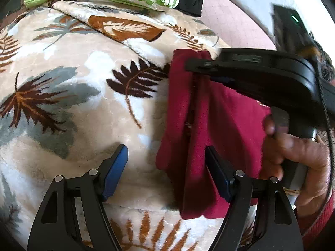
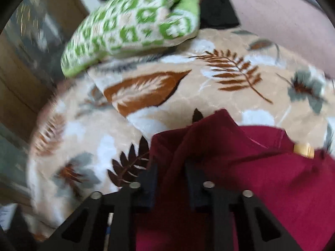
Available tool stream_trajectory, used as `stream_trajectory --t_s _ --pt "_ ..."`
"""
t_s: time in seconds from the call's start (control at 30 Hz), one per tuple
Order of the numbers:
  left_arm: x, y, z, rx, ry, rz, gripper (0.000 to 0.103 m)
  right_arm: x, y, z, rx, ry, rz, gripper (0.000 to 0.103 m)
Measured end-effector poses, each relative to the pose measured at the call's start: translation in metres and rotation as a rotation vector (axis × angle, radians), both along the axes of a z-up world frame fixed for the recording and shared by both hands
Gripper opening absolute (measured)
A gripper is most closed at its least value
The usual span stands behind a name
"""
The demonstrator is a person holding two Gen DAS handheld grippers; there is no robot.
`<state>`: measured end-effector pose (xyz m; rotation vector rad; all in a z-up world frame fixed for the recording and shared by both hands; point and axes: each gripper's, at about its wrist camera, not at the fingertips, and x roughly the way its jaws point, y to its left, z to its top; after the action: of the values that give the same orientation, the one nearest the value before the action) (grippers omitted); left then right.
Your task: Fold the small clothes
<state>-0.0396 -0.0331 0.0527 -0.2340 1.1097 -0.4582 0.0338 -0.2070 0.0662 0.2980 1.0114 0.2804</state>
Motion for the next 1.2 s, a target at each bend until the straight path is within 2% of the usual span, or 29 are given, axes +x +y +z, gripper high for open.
stream_trajectory --t_s 0.1,0.27,0.33,0.37,0.47,0.57,0.63,0.67,0.83,0.93,1.03,1.2 --pt "-0.001 -0.001 0.001 -0.013 -0.011 -0.002 0.076 -0.009 -0.017 0.010 0.087 -0.019 -0.016 0.015" --pt "0.001 -0.013 -0.006 -0.036 -0.007 -0.029 0.076 -0.017 -0.033 0.015 0.163 -0.015 -0.043 0.014" --pt "-0.001 -0.021 -0.005 -0.019 -0.038 -0.052 0.068 -0.017 -0.034 0.013 0.162 -0.005 -0.048 0.014" --pt "-0.003 -0.024 -0.004 -0.014 -0.053 -0.068 0.056 -0.016 -0.033 0.012 0.164 0.003 -0.048 0.014" --pt "-0.007 -0.029 -0.001 0.004 -0.079 -0.089 0.053 -0.012 -0.030 0.011 0.177 0.035 -0.049 0.015" --pt "-0.008 -0.026 -0.003 -0.003 -0.074 -0.080 0.053 -0.007 -0.020 0.013 0.136 0.054 -0.027 0.024" --pt "-0.011 -0.023 -0.003 -0.010 -0.070 -0.072 0.052 -0.002 -0.008 0.012 0.082 0.079 -0.001 0.046" --pt "-0.010 -0.024 -0.003 -0.010 -0.070 -0.071 0.052 0.000 -0.001 0.011 0.055 0.089 0.015 0.048" --pt "-0.012 -0.020 -0.004 -0.018 -0.062 -0.060 0.052 0.013 0.027 0.005 -0.104 0.130 0.085 0.051" --pt "-0.010 -0.018 -0.008 -0.027 -0.043 -0.052 0.052 0.021 0.040 -0.001 -0.163 0.162 0.118 0.067" --pt "-0.007 -0.018 -0.011 -0.025 -0.041 -0.049 0.052 0.027 0.050 -0.011 -0.243 0.191 0.150 0.067" --pt "-0.012 -0.020 -0.009 -0.006 -0.056 -0.054 0.052 0.027 0.043 -0.011 -0.233 0.177 0.172 0.066"
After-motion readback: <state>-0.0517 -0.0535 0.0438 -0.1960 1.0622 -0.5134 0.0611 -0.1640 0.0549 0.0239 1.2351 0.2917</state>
